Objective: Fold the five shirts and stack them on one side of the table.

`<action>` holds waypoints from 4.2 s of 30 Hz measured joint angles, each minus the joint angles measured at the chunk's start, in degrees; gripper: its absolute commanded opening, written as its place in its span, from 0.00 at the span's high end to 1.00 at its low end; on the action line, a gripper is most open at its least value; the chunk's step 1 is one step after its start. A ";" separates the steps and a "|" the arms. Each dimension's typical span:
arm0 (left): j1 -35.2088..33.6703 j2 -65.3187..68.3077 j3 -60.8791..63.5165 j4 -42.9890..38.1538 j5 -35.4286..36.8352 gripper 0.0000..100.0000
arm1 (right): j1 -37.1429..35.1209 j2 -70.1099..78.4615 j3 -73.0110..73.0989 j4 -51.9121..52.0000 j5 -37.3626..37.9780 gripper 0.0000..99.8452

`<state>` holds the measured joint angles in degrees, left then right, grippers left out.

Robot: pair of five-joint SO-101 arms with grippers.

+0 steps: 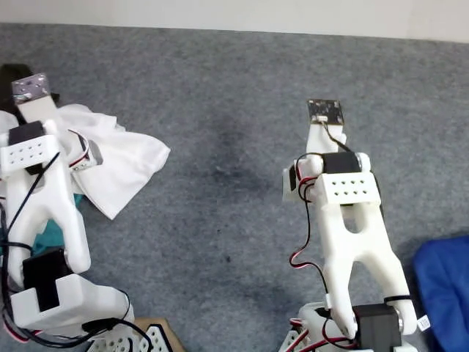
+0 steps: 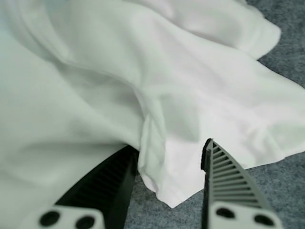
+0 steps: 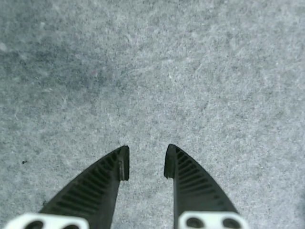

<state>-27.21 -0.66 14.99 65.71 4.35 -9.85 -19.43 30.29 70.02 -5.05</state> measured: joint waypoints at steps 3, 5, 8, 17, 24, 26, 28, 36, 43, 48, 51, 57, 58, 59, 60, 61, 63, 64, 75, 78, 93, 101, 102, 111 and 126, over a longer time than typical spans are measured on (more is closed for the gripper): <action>0.97 0.00 0.00 0.00 0.00 0.77 | 0.00 0.00 0.00 -0.44 0.00 0.87; 1.49 0.00 0.00 0.44 0.00 0.77 | 0.00 0.00 0.00 -0.44 0.00 0.87; 1.67 0.00 0.00 1.41 -0.09 0.77 | 0.00 0.00 0.00 -0.44 0.00 0.87; 2.02 0.00 -0.44 4.84 -0.09 0.77 | -0.35 0.00 3.96 -4.48 0.00 0.87; 3.87 -0.09 -2.81 7.91 0.00 0.77 | -0.70 0.00 4.40 -5.71 0.00 0.87; 4.04 -0.09 -2.81 7.91 -0.09 0.77 | -0.79 0.00 4.40 -5.71 0.00 0.87; 4.04 -0.09 -2.81 7.91 0.00 0.77 | -0.70 0.00 4.40 -5.71 0.00 0.87; 4.04 -0.09 -2.81 2.37 0.00 0.98 | -0.70 0.00 4.40 -5.71 0.00 0.87; 4.13 -0.18 -1.67 -3.69 0.00 0.99 | -0.79 0.00 4.40 -5.71 0.00 0.87; 5.54 -0.35 -1.67 -3.87 0.00 0.99 | -0.79 0.00 4.40 -5.71 0.00 0.87; 8.18 -0.35 -1.67 -3.87 0.00 0.99 | -0.79 0.00 4.40 -5.71 0.00 0.87; 18.20 -0.35 -1.93 -3.87 0.00 0.99 | -0.79 0.00 4.48 -5.71 -0.53 0.87; 20.31 -0.35 -2.37 -3.87 0.00 0.99 | -0.79 0.00 4.48 -5.71 -1.05 0.87; 22.68 -0.35 -3.08 -3.87 0.00 0.99 | -0.79 0.00 4.48 -5.71 -1.58 0.87; 24.88 -0.88 -3.87 -3.87 0.00 0.99 | -0.70 0.00 4.48 -5.71 -2.20 0.87; 27.16 -1.85 -4.48 -3.87 0.00 0.99 | -0.70 0.00 4.75 -5.71 -2.90 0.87; 31.65 -3.69 -5.63 -5.10 0.00 0.99 | -0.62 0.00 6.51 -7.38 -4.75 0.87; 33.67 -4.66 -5.71 -6.59 0.00 0.99 | 0.00 0.00 7.91 -8.79 -6.07 0.87; 51.16 -10.29 -5.71 -37.63 0.00 0.99 | 8.35 0.00 12.57 -16.62 -15.91 0.87; 55.74 -10.81 -5.71 -47.47 0.00 0.99 | 9.93 0.00 12.75 -17.93 -17.41 0.87; 54.86 -12.40 -0.26 -51.08 0.00 0.99 | 10.46 0.00 12.75 -18.20 -19.87 0.87; 49.49 -12.40 11.69 -50.73 0.00 0.99 | 10.46 0.00 12.75 -18.20 -19.87 0.87; 48.97 -12.40 11.78 -50.73 0.00 0.98 | 10.46 0.00 12.75 -18.20 -19.87 0.87; 43.78 -22.33 13.89 -44.31 0.00 0.73 | 10.46 0.00 12.75 -18.20 -19.87 0.87; 48.26 -40.62 19.87 -23.03 -0.18 0.75 | 10.46 0.00 12.75 -18.20 -19.87 0.87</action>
<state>21.05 -41.27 34.86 42.68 4.18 0.62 -19.43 43.03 51.82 -24.92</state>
